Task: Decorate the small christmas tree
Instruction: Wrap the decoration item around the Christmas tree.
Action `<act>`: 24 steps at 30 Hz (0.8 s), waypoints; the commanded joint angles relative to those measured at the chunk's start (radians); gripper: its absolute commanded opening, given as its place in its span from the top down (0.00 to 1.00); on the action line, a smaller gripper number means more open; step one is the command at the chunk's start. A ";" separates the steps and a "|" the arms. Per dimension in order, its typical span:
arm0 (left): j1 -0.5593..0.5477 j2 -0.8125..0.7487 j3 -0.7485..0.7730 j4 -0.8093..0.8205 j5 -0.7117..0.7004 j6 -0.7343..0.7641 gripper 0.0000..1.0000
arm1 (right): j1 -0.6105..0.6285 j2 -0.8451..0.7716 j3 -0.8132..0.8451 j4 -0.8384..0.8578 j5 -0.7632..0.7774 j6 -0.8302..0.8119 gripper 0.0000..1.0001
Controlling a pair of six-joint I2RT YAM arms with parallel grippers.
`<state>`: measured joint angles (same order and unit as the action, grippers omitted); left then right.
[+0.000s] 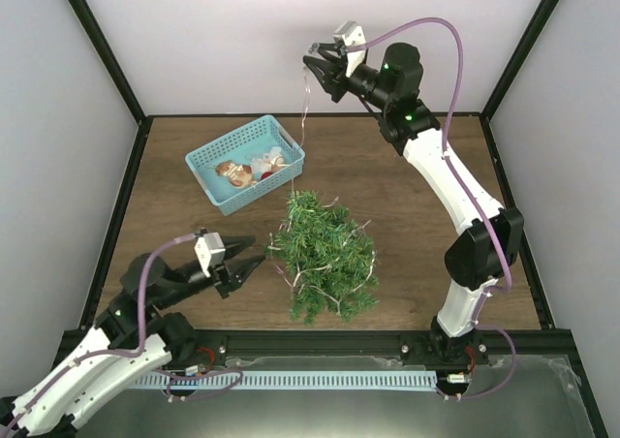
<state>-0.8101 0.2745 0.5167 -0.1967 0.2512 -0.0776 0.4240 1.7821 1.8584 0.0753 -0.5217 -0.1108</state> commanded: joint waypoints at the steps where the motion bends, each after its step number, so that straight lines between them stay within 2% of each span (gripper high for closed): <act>1: 0.002 0.077 -0.004 -0.020 0.088 0.208 0.56 | -0.002 -0.008 0.053 0.029 -0.022 0.016 0.82; 5: 0.002 0.154 0.039 -0.070 0.053 0.346 0.47 | -0.001 -0.012 0.065 0.031 -0.032 0.016 0.82; 12: 0.002 0.219 0.046 0.001 0.036 0.421 0.47 | -0.001 -0.013 0.087 0.019 -0.044 0.010 0.82; 17: 0.002 0.257 0.045 0.040 -0.004 0.413 0.61 | -0.002 -0.022 0.079 0.016 -0.061 0.010 0.82; 22: 0.002 0.247 0.045 0.041 -0.031 0.394 0.95 | -0.005 -0.035 0.063 0.013 -0.058 -0.004 0.82; 24: 0.003 0.232 0.051 0.035 -0.082 0.364 0.96 | -0.013 -0.037 0.062 0.009 -0.053 -0.002 0.82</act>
<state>-0.8101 0.5339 0.5388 -0.1905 0.2359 0.3161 0.4221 1.7813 1.9030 0.0795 -0.5690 -0.1127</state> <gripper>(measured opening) 0.054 0.358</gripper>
